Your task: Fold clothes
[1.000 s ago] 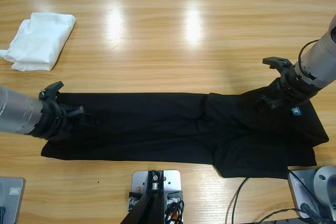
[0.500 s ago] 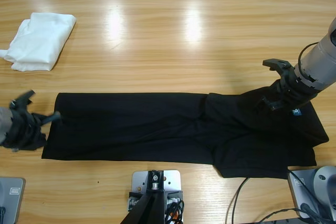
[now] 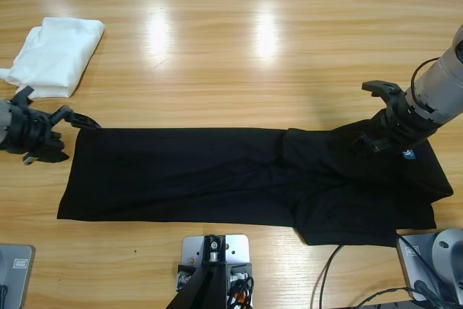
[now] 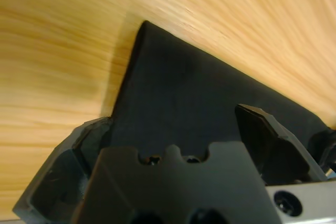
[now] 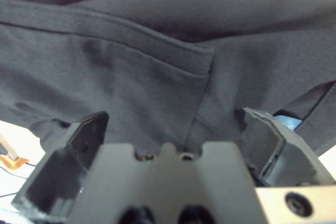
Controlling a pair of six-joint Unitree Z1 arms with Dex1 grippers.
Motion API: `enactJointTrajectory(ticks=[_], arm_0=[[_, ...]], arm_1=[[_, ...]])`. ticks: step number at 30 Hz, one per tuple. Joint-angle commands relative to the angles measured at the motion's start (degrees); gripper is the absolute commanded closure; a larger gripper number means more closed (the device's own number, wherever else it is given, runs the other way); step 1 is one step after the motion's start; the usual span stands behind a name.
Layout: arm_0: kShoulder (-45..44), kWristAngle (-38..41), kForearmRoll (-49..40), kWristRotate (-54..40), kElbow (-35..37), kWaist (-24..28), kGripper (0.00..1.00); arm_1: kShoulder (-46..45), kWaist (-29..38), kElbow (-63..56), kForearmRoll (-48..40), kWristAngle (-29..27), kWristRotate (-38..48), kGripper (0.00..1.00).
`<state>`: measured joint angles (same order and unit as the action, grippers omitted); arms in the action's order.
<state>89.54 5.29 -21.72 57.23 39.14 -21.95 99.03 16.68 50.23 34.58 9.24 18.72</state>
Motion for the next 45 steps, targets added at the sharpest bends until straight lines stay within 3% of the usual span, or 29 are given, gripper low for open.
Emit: enactJointTrajectory(ticks=[1, 6, 10, 19, 21, 24, 25, 27, 29, 31, 32, 33, 45], arm_0=[[4.2, 2.8, 1.0, 0.0, -0.8, 0.4, 0.289], [3.4, 1.8, 0.6, -1.3, -2.4, 0.4, 0.278], [2.1, 1.2, 0.3, -2.0, -1.8, 0.4, 0.125], [5.8, -0.8, -0.7, -7.7, -1.2, 0.0, 0.131], [5.7, -0.7, -0.3, -7.3, -1.0, 0.0, 0.191], [3.9, -0.7, -0.3, -7.0, -0.4, 0.0, 0.510], [3.6, -0.7, -0.3, -6.9, -0.3, 0.0, 0.575], [3.3, -0.7, -0.6, -6.8, -0.6, 0.0, 0.613], [3.0, -0.7, -0.9, -6.8, -1.1, 0.0, 0.750], [2.9, -0.8, -1.4, -6.8, -1.2, 0.0, 0.759], [3.0, -0.9, -1.5, -6.8, -1.3, 0.0, 0.812], [3.0, -1.2, -1.5, -6.8, -1.3, 0.0, 0.989], [-0.3, -9.5, -2.7, -5.6, -0.3, 0.0, 1.000]], arm_1=[[1.9, 0.7, -1.5, -1.1, 1.1, 1.1, 0.004], [2.2, 0.9, -1.7, -1.2, 1.2, 1.1, 0.004], [2.6, 1.2, -2.1, -1.5, 1.2, 1.1, 0.004], [3.0, 1.4, -2.8, -2.0, 1.2, 1.1, 0.004], [2.9, 1.4, -2.8, -2.0, 1.2, 1.1, 0.004], [3.0, 1.4, -2.7, -2.1, 1.2, 1.1, 0.004], [3.1, 1.4, -2.7, -2.2, 1.2, 1.1, 0.004], [3.3, 1.4, -2.7, -2.2, 1.2, 1.1, 0.004], [3.3, 1.4, -2.7, -2.3, 1.2, 1.1, 0.004], [3.5, 1.4, -2.7, -2.4, 1.2, 1.1, 0.004], [3.6, 1.4, -2.7, -2.4, 1.2, 1.1, 0.004], [3.7, 1.4, -2.7, -2.5, 1.2, 1.1, 0.004], [5.7, 2.7, -2.9, -3.2, 1.4, 1.1, 0.004]])
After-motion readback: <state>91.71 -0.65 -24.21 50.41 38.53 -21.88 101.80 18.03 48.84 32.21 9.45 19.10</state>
